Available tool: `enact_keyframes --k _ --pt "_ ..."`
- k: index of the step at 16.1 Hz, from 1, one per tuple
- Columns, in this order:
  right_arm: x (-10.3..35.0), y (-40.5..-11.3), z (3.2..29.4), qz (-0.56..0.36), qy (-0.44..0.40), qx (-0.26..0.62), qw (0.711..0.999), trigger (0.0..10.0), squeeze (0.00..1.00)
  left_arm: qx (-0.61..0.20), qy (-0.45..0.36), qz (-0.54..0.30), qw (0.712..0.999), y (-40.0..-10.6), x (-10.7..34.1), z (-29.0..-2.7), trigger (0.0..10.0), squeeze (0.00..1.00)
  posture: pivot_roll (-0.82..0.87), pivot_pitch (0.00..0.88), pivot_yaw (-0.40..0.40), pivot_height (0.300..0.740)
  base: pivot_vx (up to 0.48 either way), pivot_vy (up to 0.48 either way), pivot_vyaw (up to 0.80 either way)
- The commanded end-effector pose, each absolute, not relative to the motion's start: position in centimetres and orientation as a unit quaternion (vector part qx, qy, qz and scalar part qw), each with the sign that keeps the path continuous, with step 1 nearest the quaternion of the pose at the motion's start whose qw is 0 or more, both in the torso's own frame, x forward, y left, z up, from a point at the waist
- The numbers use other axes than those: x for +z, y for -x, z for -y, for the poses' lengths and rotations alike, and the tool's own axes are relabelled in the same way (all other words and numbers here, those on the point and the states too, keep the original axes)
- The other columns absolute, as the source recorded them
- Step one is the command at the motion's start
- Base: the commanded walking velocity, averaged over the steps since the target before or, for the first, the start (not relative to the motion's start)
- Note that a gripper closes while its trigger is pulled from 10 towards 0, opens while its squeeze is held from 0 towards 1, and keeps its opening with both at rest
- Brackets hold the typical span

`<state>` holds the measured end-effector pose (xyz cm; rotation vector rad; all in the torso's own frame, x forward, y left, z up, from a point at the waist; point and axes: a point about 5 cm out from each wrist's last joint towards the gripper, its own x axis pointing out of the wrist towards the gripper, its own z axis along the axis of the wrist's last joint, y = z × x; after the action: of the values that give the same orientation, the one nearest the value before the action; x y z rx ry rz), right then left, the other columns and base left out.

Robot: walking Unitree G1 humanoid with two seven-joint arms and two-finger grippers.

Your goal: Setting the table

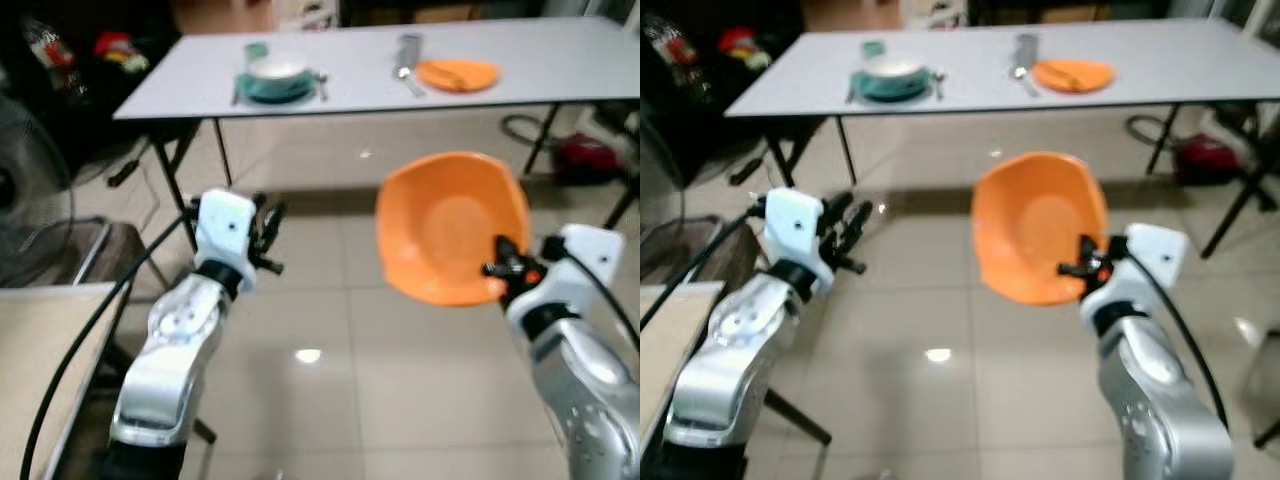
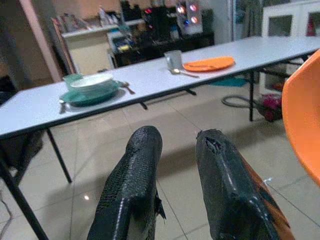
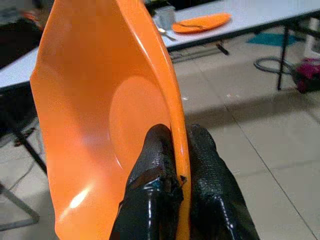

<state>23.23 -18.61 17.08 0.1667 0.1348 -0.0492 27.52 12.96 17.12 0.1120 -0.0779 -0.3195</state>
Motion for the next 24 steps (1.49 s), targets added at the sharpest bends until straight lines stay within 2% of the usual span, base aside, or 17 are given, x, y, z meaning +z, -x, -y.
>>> enact_keyframes --k 1,6,15,20,24 --pt "17.9 -23.3 18.5 -0.04 -0.074 -0.016 0.996 10.0 0.0 -0.157 -0.058 0.038 0.985 -27.4 16.8 -13.3 10.0 0.0 0.02 0.0 0.063 0.74 0.281 0.0 0.0" --pt "17.6 -23.5 18.7 -0.035 -0.074 -0.027 0.996 10.0 0.0 -0.165 -0.064 0.032 0.984 -27.3 16.1 -13.2 10.0 0.0 0.02 0.0 0.059 0.74 0.297 0.0 -0.49" --pt "17.3 -23.5 19.2 -0.02 -0.06 -0.049 0.997 10.0 0.0 -0.161 -0.053 0.016 0.985 -27.1 14.9 -13.8 10.0 0.0 0.01 0.0 0.044 0.74 0.315 0.0 0.0" --pt "16.6 -23.4 19.3 -0.02 -0.069 -0.038 0.997 10.0 0.0 -0.16 -0.055 0.009 0.986 -26.3 13.5 -14.6 10.0 0.0 0.01 0.0 0.037 0.74 0.317 0.0 0.0" --pt "16.6 -23.9 19.1 -0.013 -0.057 -0.029 0.998 10.0 0.0 -0.163 -0.065 0.019 0.984 -26.9 14.0 -14.4 10.0 0.0 0.02 0.0 0.042 0.74 0.318 0.0 0.0"
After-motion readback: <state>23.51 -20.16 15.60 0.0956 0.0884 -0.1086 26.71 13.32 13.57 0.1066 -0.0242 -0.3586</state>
